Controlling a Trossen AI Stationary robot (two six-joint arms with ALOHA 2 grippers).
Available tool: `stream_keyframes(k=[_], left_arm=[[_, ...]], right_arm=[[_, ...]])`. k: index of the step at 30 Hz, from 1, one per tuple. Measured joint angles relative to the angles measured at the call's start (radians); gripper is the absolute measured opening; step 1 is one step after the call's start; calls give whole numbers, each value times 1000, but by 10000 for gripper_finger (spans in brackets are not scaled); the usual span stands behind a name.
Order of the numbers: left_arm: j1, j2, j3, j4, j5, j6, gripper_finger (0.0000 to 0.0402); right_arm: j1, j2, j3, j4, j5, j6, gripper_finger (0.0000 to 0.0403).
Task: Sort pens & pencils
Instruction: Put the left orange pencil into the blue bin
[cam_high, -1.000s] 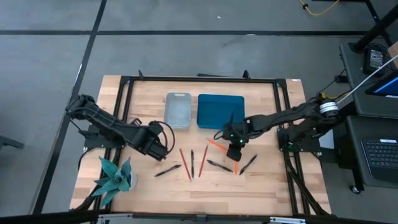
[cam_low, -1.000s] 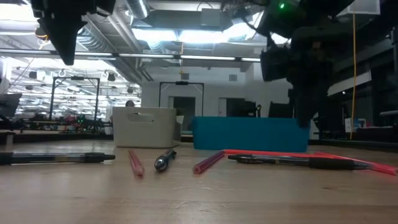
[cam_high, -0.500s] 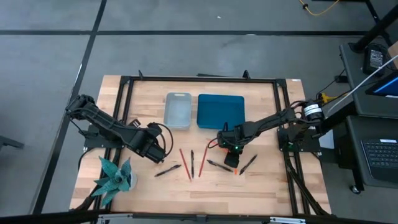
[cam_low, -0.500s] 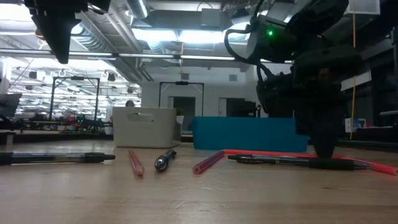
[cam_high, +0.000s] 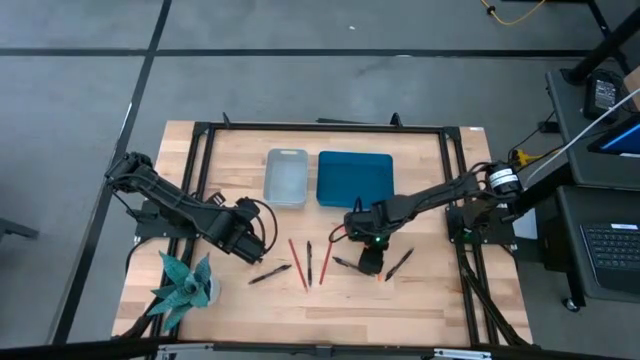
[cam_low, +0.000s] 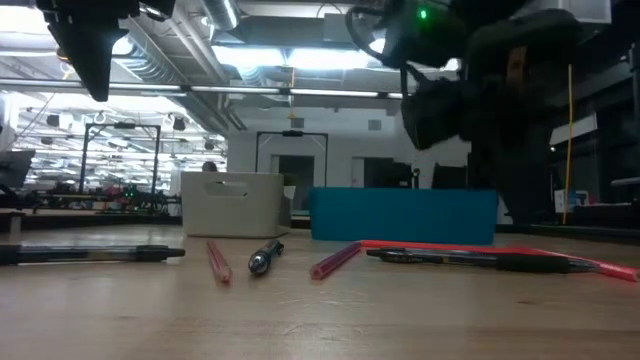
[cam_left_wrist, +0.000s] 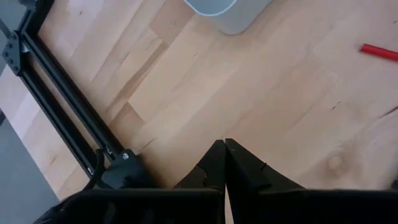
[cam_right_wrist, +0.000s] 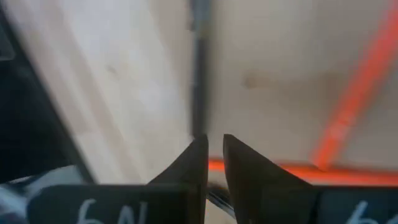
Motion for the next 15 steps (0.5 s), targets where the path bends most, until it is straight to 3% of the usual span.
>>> stream_keyframes(k=[3,7,15], left_arm=[[-1,0,0,0,-2,0,0],[-3,0,0,0,-2,0,0],[-43,0,0,0,-2,-39,0]], right_arm=[[13,0,73,-159,134,-13,53],[29,8,142,-237,279,-35,53],[19,76,166,-244,344,-92,53]])
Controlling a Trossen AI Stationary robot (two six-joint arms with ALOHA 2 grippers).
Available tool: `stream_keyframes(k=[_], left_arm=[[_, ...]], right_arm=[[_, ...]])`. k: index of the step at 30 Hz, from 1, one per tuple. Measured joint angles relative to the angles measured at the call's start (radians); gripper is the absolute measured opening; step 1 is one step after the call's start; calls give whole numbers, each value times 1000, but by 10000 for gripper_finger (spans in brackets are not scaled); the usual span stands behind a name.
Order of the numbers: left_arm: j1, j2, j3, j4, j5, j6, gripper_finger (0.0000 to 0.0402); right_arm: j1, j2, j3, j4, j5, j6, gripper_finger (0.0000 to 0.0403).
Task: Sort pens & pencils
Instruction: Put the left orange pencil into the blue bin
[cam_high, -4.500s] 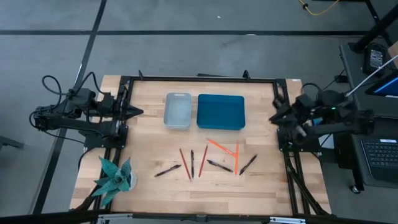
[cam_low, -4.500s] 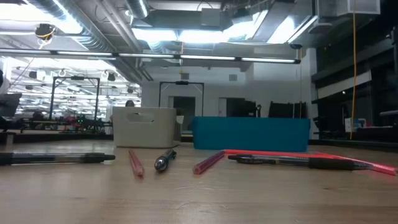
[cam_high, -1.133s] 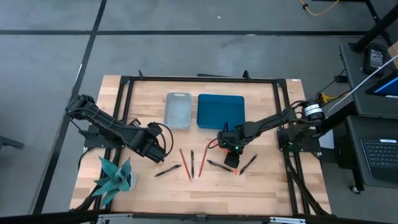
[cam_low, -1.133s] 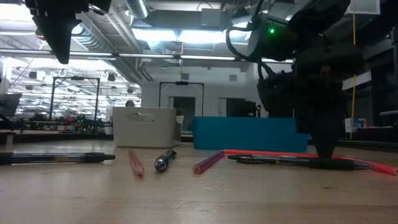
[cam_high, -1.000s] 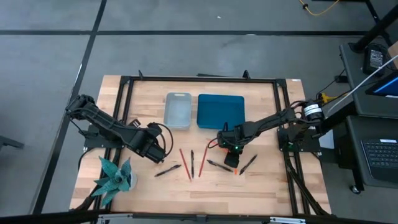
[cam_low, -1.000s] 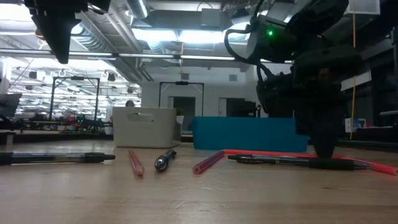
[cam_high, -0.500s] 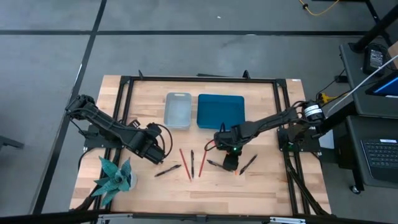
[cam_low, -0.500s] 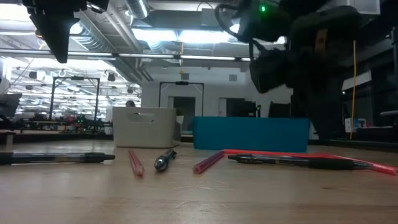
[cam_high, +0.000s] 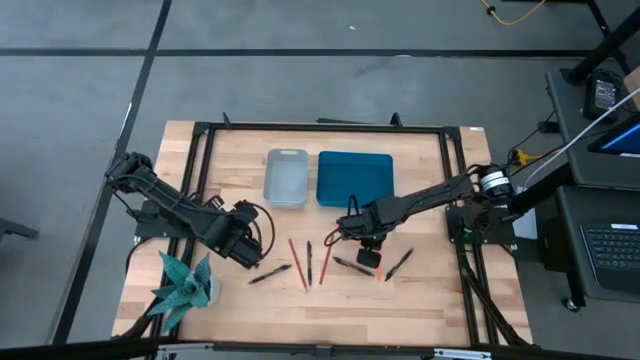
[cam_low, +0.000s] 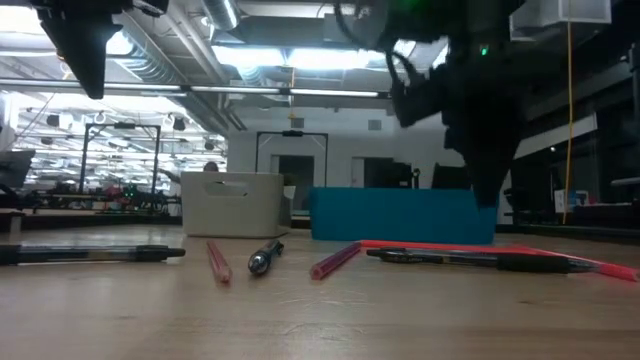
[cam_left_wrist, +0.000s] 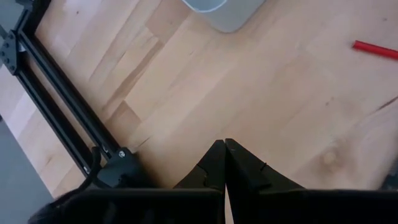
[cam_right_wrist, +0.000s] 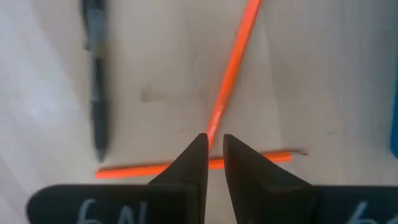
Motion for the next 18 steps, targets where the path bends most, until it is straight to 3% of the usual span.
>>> stream_keyframes(k=[18], left_arm=[[-43,0,0,-1,1,-41,0]], right_arm=[[-31,66,-1,93,-45,-68,53]])
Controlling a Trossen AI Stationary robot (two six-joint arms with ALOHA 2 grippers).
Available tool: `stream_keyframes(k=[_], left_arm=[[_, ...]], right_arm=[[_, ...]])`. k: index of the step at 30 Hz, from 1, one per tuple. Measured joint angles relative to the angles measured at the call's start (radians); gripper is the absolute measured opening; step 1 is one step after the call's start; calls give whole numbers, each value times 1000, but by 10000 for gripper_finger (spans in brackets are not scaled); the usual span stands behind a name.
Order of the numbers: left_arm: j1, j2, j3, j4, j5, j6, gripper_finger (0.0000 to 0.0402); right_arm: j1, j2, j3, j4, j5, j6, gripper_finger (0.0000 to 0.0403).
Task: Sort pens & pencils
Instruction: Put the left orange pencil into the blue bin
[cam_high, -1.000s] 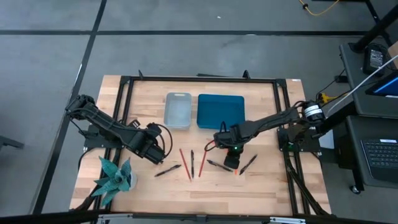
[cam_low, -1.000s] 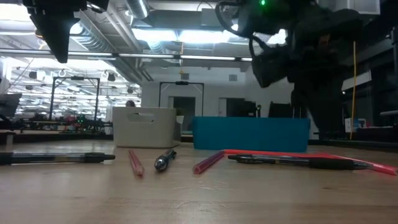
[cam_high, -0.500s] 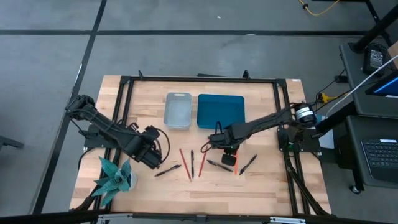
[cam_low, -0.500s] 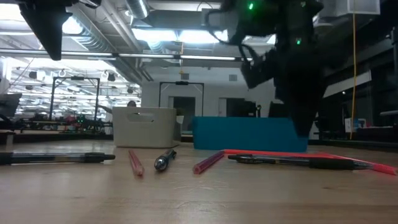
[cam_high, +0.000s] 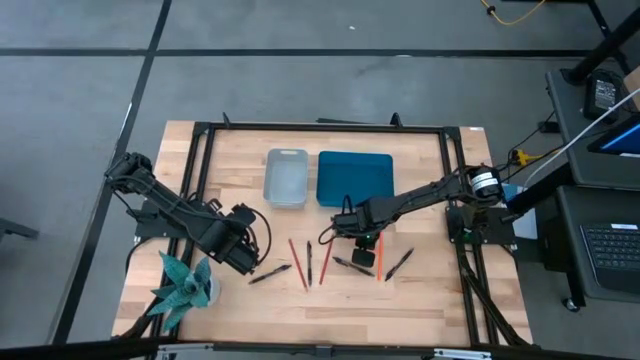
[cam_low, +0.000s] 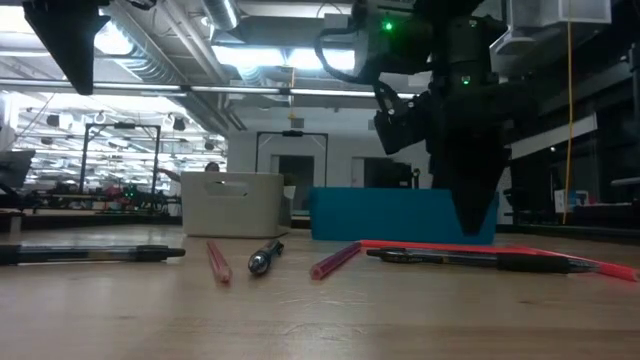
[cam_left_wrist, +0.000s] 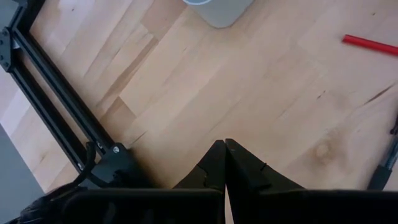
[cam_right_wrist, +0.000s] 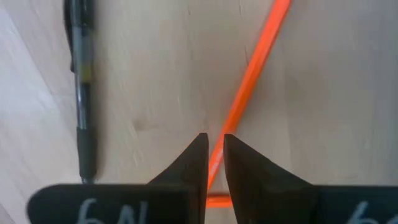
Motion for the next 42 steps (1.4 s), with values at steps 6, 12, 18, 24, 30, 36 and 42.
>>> stream_keyframes(k=[6,12,18,24,30,36,42], left_arm=[[0,0,0,0,0,-1,0],[0,0,0,0,0,-2,0],[0,0,0,0,1,-2,0],[0,0,0,0,1,-2,0],[0,0,0,1,4,-2,0],[-2,0,0,1,19,-9,0],[-26,0,0,1,20,-44,0]], right_arm=[[0,0,0,0,-1,-3,53],[-6,0,0,0,3,-4,77],[-21,0,0,16,7,-29,112],[-32,0,0,48,9,-60,116],[-31,0,0,80,15,-86,116],[-31,0,0,84,33,-108,116],[-31,7,0,86,33,-121,116]])
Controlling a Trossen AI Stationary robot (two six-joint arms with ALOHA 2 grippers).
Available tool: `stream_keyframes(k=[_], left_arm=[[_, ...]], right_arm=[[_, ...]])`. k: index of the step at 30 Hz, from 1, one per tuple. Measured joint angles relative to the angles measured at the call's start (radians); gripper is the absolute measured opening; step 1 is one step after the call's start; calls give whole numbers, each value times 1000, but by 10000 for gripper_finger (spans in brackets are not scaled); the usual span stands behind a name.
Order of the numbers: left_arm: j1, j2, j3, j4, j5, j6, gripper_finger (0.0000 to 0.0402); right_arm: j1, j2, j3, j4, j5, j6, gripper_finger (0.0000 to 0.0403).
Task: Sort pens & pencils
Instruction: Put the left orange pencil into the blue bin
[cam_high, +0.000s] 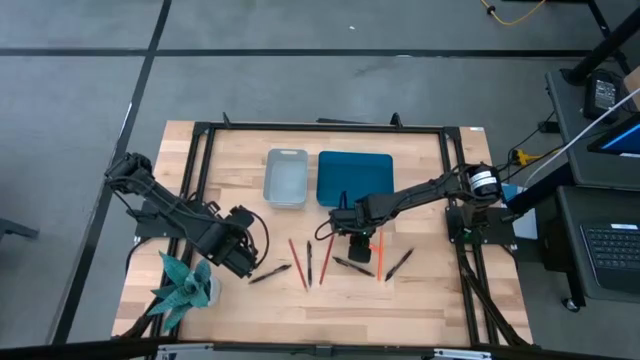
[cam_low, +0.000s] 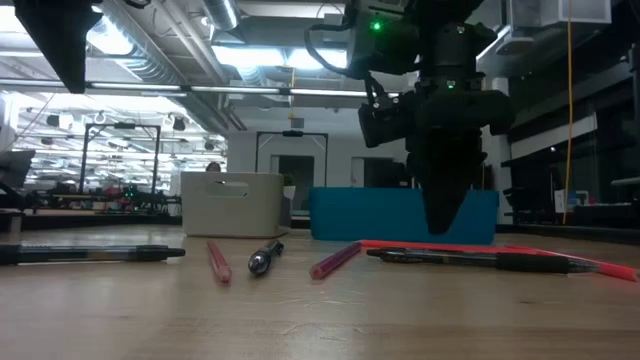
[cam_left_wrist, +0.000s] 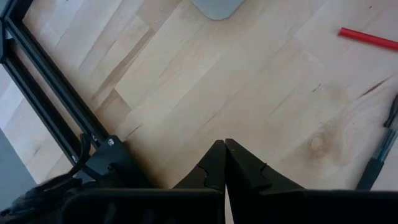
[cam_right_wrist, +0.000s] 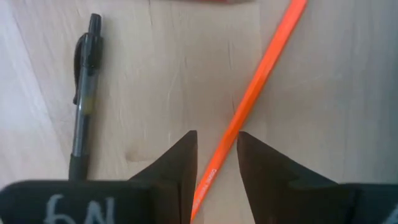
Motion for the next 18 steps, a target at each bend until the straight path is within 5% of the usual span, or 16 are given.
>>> stream_keyframes(k=[18], left_arm=[[-31,0,0,-8,0,-53,0]], right_arm=[[-2,33,0,-20,26,73,116]])
